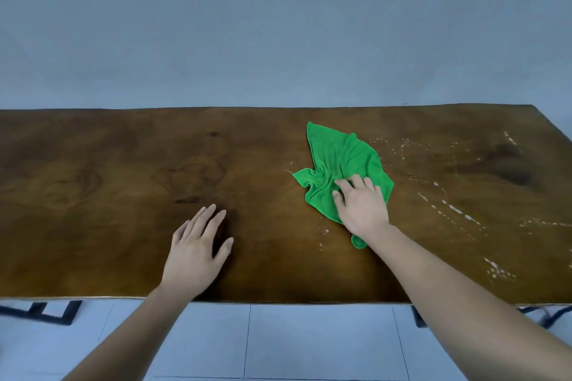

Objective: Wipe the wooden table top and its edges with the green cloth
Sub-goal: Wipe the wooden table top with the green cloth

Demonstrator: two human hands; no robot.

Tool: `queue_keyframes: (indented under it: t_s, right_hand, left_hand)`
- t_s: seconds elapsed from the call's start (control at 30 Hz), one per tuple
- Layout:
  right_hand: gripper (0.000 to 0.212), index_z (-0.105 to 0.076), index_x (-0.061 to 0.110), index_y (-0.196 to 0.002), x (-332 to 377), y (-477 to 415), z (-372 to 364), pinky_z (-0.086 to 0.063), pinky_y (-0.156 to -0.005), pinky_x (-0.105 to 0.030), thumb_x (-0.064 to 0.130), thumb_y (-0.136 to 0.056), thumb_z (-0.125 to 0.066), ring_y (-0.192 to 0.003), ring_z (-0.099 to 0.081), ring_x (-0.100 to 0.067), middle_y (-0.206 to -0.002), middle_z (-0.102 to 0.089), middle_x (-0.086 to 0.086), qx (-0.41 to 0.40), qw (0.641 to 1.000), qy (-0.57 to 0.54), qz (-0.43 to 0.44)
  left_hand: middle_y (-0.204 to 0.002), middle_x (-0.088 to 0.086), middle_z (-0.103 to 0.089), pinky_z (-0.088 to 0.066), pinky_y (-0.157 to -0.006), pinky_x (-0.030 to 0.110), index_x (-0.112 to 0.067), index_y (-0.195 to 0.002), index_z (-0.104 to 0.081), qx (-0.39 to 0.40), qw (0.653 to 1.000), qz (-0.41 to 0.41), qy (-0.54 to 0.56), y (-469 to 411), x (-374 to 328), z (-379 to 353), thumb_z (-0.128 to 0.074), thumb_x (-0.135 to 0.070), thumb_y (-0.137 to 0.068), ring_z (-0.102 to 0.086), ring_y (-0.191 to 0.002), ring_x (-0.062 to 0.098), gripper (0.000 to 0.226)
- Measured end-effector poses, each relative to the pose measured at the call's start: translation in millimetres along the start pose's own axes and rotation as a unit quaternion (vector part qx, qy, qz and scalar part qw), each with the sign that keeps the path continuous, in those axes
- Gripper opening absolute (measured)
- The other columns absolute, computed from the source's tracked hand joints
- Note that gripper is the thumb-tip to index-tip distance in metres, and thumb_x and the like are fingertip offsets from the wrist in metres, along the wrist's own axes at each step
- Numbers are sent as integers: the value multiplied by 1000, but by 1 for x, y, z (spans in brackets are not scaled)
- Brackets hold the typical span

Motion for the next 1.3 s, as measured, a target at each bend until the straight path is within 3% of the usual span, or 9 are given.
queue_keyframes:
  t_s: [0.13, 0.23, 0.33, 0.4, 0.5, 0.7, 0.93, 1.07, 1.3]
  right_hand:
    - [52, -56, 14, -155, -12, -23, 9, -49, -110, -51, 44, -115, -44, -130, -56, -37, -141, -60, -14, -29, 998, -48, 16]
    - [59, -48, 15, -163, -18, -37, 10, -44, -117, -52, 47, -114, -47, -141, -50, -38, -155, -50, -17, -35, 997, -69, 18]
    - [71, -21, 28, -177, -15, -49, -2, -19, -136, -56, 60, -115, -33, -169, -18, -37, -183, -17, -13, 9, 997, -66, 40]
    - [74, -5, 35, -178, -11, -55, -19, -2, -139, -57, 68, -114, -17, -173, 2, -34, -187, 3, -7, 55, 996, -43, 57]
    - [74, 6, 40, -176, -9, -57, -35, 7, -137, -59, 72, -110, 1, -172, 13, -35, -186, 13, -3, 93, 994, -2, 62]
    - [81, 11, 36, -175, 31, 2, -41, 6, -137, -60, 76, -105, 14, -170, 20, -33, -183, 19, 0, 104, 982, 13, 156]
    - [78, -5, 32, -178, 53, 112, -45, -2, -138, -56, 72, -112, 3, -173, 7, -27, -187, 3, 1, 86, 966, -4, 242]
    - [77, -1, 39, -177, 12, 111, -36, 1, -139, -49, 77, -110, 2, -171, 15, -17, -186, 8, 8, 76, 976, -26, 200]
    - [78, 10, 47, -174, -157, 101, -12, 4, -139, -44, 83, -105, 5, -170, 19, -13, -184, 15, 12, 53, 998, 0, 25]
  left_hand:
    - [-179, -9, -31, -20, -132, 46, -38, -169, -37, 4, 1000, 29, 7, -14, -50, -2, -35, -73, -108, -28, -166, 18, 70]
    - [-180, -12, -28, -14, -129, 42, -41, -169, -34, 12, 999, 49, 12, -23, -82, -12, -37, -74, -107, -28, -166, 17, 70]
    - [-180, -11, -27, -15, -129, 42, -41, -170, -32, 14, 998, 61, 20, -24, -102, -22, -39, -70, -109, -26, -167, 18, 68]
    - [-181, -10, -26, -17, -131, 43, -39, -170, -30, 15, 997, 70, 20, -21, -107, -28, -38, -68, -110, -23, -167, 19, 67]
    - [-181, -9, -24, -17, -133, 47, -38, -171, -29, 20, 996, 81, 16, -18, -109, -36, -34, -67, -111, -20, -168, 19, 67]
    - [-179, -8, -29, -16, -133, 44, -34, -170, -34, -7, 996, 82, 39, -14, -106, -39, -31, -56, -116, -20, -167, 16, 58]
    - [-178, -5, -32, -18, -133, 49, -32, -167, -39, -16, 996, 73, 50, -13, -107, -39, -31, -48, -117, -21, -167, 19, 53]
    - [-178, -2, -34, -22, -133, 53, -29, -166, -42, -21, 996, 70, 46, -13, -111, -38, -37, -49, -116, -23, -167, 21, 54]
    - [-181, -3, -28, -17, -134, 53, -33, -169, -36, 0, 996, 78, 43, -13, -112, -38, -24, -64, -112, -22, -168, 25, 67]
Point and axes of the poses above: each hand's wrist, its own y-axis away from the middle knuckle, its own z-axis out of the back of the hand, x = y × z, the point moved 10 cm from there along -y, towards the middle knuckle
